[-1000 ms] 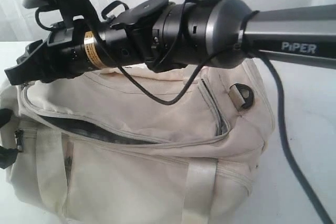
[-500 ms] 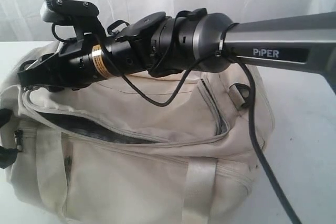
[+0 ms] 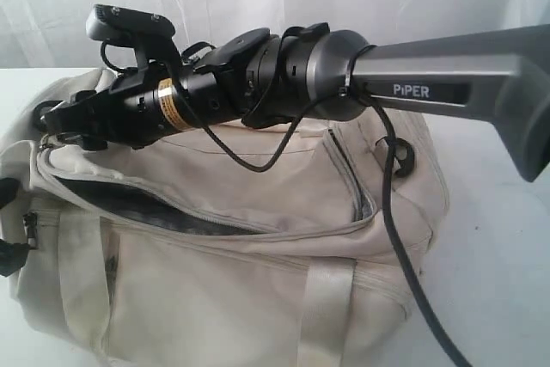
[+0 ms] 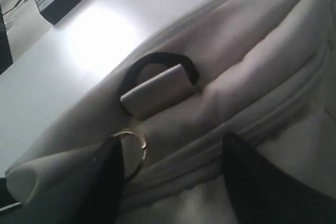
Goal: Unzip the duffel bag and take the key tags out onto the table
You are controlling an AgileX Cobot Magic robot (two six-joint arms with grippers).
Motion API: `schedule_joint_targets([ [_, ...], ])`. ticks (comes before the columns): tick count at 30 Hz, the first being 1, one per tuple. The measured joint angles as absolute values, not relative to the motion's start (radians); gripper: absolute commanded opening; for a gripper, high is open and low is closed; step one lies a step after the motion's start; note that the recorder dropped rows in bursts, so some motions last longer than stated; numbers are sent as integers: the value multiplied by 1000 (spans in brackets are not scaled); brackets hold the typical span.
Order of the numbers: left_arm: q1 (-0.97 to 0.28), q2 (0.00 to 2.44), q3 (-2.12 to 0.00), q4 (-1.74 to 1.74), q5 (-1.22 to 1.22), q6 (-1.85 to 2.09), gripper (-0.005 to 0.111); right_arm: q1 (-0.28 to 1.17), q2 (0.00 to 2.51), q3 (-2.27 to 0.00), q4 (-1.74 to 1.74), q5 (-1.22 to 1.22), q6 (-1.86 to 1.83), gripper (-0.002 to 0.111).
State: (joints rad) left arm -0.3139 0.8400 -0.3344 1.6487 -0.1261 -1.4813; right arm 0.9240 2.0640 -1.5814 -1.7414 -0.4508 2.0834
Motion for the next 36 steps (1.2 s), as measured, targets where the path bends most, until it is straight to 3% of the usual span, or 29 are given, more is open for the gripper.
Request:
schedule_joint_targets([
  [25,-314,840,-334,1649,-128,-1481,0,918,2124,-1651,-1603,-605,2093,51],
  [36,-314,840,-334,1649,-128,-1481,0,918,2124,-1651,-1601,-669,2093,21],
])
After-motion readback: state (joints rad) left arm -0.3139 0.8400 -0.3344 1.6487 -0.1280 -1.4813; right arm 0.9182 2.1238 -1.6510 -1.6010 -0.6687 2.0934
